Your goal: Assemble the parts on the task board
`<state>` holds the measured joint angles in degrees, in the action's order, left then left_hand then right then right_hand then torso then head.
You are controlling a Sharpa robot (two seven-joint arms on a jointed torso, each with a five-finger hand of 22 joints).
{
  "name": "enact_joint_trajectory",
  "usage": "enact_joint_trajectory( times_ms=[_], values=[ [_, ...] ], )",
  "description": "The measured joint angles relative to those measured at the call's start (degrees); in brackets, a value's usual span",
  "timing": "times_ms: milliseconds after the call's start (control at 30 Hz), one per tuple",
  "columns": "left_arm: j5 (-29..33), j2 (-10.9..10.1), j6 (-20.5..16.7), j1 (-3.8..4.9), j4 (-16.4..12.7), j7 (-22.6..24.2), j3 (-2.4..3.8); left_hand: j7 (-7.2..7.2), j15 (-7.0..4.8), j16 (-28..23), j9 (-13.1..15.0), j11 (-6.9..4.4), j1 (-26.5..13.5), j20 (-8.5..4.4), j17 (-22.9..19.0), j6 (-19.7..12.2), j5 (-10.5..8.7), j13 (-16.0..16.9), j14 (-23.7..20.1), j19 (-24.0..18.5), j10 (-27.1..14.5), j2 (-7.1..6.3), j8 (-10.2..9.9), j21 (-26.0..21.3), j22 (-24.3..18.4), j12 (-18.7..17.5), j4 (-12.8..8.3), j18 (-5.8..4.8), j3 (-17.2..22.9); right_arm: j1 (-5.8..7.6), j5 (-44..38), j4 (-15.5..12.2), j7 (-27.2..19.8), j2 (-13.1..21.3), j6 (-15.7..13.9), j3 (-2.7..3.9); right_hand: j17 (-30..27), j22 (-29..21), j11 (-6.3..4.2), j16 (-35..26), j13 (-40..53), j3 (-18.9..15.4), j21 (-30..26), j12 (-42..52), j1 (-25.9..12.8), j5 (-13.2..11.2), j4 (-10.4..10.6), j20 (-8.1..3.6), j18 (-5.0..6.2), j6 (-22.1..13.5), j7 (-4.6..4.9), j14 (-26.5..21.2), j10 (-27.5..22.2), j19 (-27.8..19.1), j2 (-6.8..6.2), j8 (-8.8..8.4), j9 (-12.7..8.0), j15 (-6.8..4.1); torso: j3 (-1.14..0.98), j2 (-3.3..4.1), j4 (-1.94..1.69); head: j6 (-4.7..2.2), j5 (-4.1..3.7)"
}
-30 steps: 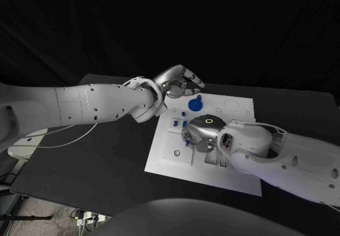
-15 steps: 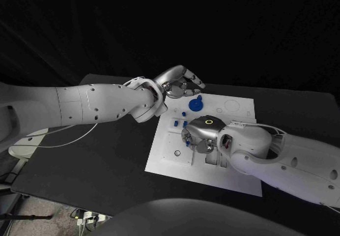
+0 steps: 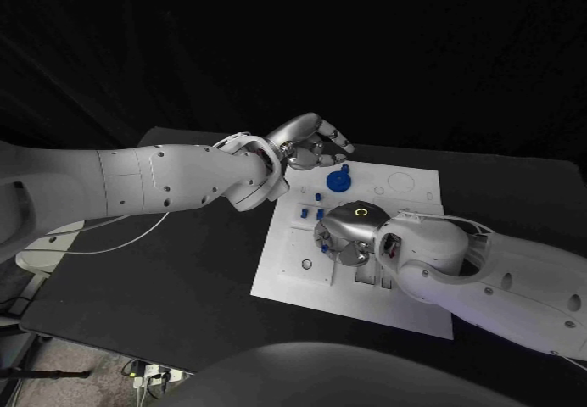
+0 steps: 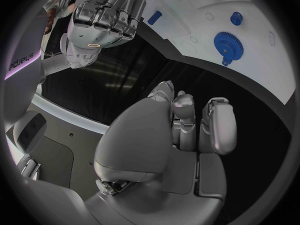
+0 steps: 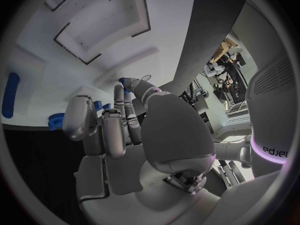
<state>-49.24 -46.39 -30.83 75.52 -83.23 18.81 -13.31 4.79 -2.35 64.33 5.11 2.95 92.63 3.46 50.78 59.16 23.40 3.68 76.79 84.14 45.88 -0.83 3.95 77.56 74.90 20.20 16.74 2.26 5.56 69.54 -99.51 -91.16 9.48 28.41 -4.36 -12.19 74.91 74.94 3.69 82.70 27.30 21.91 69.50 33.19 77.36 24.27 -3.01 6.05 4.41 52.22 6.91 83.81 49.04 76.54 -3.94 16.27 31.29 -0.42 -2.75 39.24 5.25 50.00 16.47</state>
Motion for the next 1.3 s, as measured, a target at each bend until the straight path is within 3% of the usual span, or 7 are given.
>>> enact_joint_trajectory(
  times_ms=[267, 400, 667, 733, 900, 1133, 1300],
  values=[
    [0.0, 0.0, 0.2, 0.0, 0.0, -0.2, 0.0, 0.0, 0.0, 0.0, 0.0, 0.0, 0.0, 0.21, -0.1, 0.0, 0.0, 0.0, 0.0, -0.2, 0.0, 0.0, 0.0, 0.0, 0.0, 0.0, 0.2, 0.0, 0.2, -0.06, -0.1, 0.0, 0.2, 0.2, 0.0, 0.0, 0.0, 0.0, 0.0, 0.0, -0.1, 0.1, -0.2, -0.2, 0.0, 0.1, -0.1, -0.21, 0.0, 0.0, 0.0, 0.0, 0.0, -0.2, 0.0, 0.0, 0.0, 0.0, 0.0, 0.03, 0.01, 0.0, 0.03],
    [0.0, 0.1, 0.3, -0.01, 0.0, -0.2, 0.0, 0.0, 0.0, 0.0, 0.0, 0.0, 0.0, 0.21, -0.1, 0.0, 0.0, 0.0, 0.0, -0.2, 0.0, 0.0, 0.0, 0.0, 0.0, 0.0, 0.2, 0.0, 0.2, -0.08, -0.1, -0.1, 0.3, 0.2, 0.1, 0.01, 0.0, 0.0, 0.33, -0.1, -0.4, 0.2, -0.5, -0.9, 0.0, 0.1, -0.2, -0.18, 0.0, -0.9, -0.46, 0.0, -0.3, -0.2, -0.01, -0.82, 0.0, 0.02, 0.0, 0.03, 0.03, 0.0, 0.04],
    [0.0, 0.1, 0.6, -0.03, 0.1, -0.4, 0.0, 0.0, 0.0, 0.0, 0.0, 0.0, 0.0, 0.21, -0.1, 0.0, 0.0, 0.0, 0.0, -0.2, 0.0, 0.0, 0.0, 0.0, 0.0, 0.0, 0.2, 0.0, 0.2, -0.29, -0.1, 0.0, 0.5, 0.2, 0.6, 0.0, 0.0, 0.0, 2.09, -1.2, -0.9, 0.3, -3.0, -2.7, -1.1, -4.7, 0.0, 0.71, 0.0, -8.4, -2.12, -1.3, -4.4, -2.0, -1.13, -5.78, -2.2, 1.25, 0.0, 0.03, 0.01, 0.0, -0.01],
    [0.0, 0.1, 0.6, -0.03, 0.1, -0.4, 0.0, 0.12, 0.0, 0.0, 0.0, 0.0, 0.0, 0.21, -0.2, -0.1, 0.0, 0.0, 0.0, -0.2, 0.0, 0.0, 0.0, 0.0, 0.0, 0.0, 0.2, 0.01, 0.2, -0.37, -0.1, 0.0, 0.5, 0.2, 0.7, -0.01, 0.0, 0.0, 2.31, -1.2, -0.8, 0.2, -3.5, -2.7, -1.4, -5.9, 0.1, 1.03, 0.84, -9.6, -2.48, -1.5, -5.5, -2.3, -1.43, -6.68, -2.7, 1.42, 0.0, 0.03, 0.01, 0.0, 0.02],
    [0.0, 0.1, 0.8, -0.04, 0.1, -0.5, 0.0, 0.21, 0.0, 0.0, 0.0, 0.0, 0.0, 0.21, -0.2, -0.2, 0.0, 0.0, 0.0, -0.2, 0.0, 0.0, 0.0, 0.0, 0.0, 0.0, 0.2, 0.01, 0.2, -0.48, 0.0, 0.0, 0.5, 0.3, 0.8, -0.01, -0.5, 0.0, 2.96, -1.5, -0.5, -0.6, -4.6, -3.0, -1.7, -8.6, 0.9, 1.33, 0.89, -13.9, -3.88, -2.3, -8.5, -3.0, -1.73, -9.33, -4.5, 1.85, 0.01, 0.03, -0.03, 0.0, 0.14],
    [0.0, 0.2, 0.9, -0.1, 0.2, -0.6, 0.0, 0.21, 0.0, 0.0, 0.0, 0.0, 0.0, 0.21, -0.2, -0.2, 0.0, 0.0, 0.0, -0.2, 0.0, 0.0, 0.0, 0.0, 0.0, 0.0, 0.2, 0.0, 0.2, -0.52, 0.1, -0.6, 0.4, 1.9, -0.2, -0.01, -0.7, 0.0, 3.01, -1.5, 0.0, -2.3, -5.3, -3.0, -2.0, -11.3, 1.5, 1.53, 0.89, -14.1, -4.08, -2.3, -10.1, -3.2, -1.96, -9.43, -5.4, 1.85, 0.04, 0.03, -0.03, 0.0, 0.02],
    [0.0, 0.2, 0.9, -0.3, 0.4, -0.6, 0.0, 0.21, 0.0, 0.0, 0.0, 0.0, 0.0, 0.21, -0.2, -0.2, 0.0, 0.0, 0.0, -0.2, 0.0, 0.0, 0.0, 0.0, 0.0, 0.0, 0.2, 0.0, 0.2, 0.19, 0.1, -2.5, -0.1, 5.3, -2.9, -0.08, -0.2, 0.0, 2.97, -1.3, 0.3, -2.6, -4.8, -2.2, -2.0, -11.5, 1.8, 1.5, 0.89, -12.1, -3.74, -2.3, -10.1, -3.2, -1.96, -8.79, -5.6, 1.85, 0.07, -0.01, -0.03, 0.0, -0.4]
  ],
)
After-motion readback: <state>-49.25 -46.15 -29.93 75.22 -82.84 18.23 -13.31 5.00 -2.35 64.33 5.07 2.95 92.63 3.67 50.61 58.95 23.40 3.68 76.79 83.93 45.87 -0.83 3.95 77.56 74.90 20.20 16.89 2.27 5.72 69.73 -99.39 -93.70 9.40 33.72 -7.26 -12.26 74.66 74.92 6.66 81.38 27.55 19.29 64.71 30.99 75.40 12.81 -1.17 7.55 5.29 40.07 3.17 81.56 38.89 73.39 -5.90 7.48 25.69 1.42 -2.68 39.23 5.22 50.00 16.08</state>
